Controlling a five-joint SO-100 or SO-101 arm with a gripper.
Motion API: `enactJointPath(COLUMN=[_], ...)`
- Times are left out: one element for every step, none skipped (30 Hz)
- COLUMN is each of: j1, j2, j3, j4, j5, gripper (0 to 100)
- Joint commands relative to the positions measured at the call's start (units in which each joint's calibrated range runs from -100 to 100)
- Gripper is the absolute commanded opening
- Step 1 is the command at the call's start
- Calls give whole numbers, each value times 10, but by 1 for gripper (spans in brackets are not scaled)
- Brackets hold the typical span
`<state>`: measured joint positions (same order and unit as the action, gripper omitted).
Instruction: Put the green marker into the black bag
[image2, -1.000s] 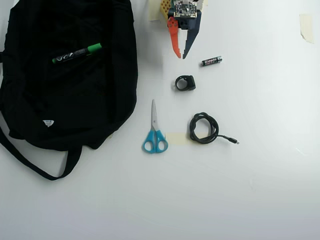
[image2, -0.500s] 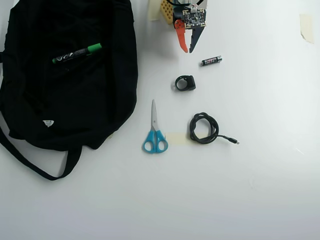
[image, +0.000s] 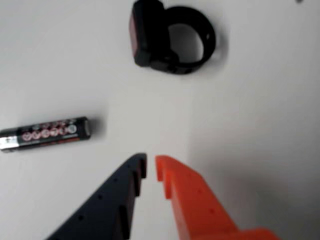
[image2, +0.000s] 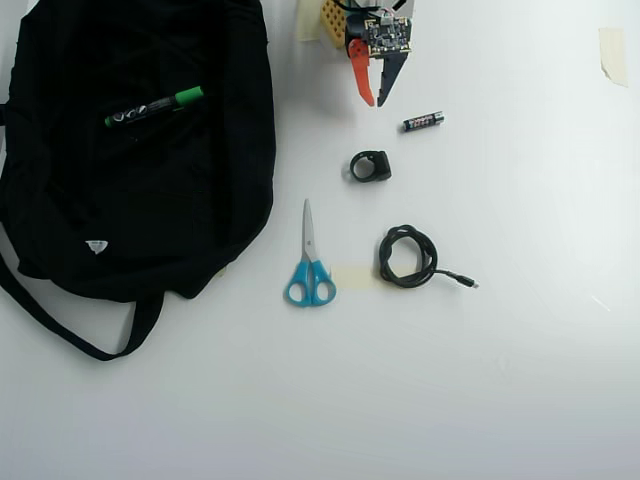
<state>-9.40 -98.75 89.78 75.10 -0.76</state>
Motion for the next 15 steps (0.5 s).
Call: enactJointPath(j1=[-2, 3, 6, 6, 6, 6, 6, 5, 4, 2, 1, 1, 1, 1, 1], j2=[-9, -9, -9, -9, -9, -9, -9, -9, -9, -9, -9, -9, -9, -9, -9], j3=[77, 95, 96, 96, 96, 96, 96, 96, 96, 96, 96, 95, 95, 95, 95], j4=[-15, -25, -27, -28, -28, -27, -27, -27, -26, -26, -26, -26, -26, -26, -26], j5=[-3, -1, -3, -3, -3, -3, -2, -1, 0, 0, 0, 0, 0, 0, 0], gripper=[2, 2, 2, 2, 2, 2, 2, 2, 2, 2, 2, 2, 2, 2, 2])
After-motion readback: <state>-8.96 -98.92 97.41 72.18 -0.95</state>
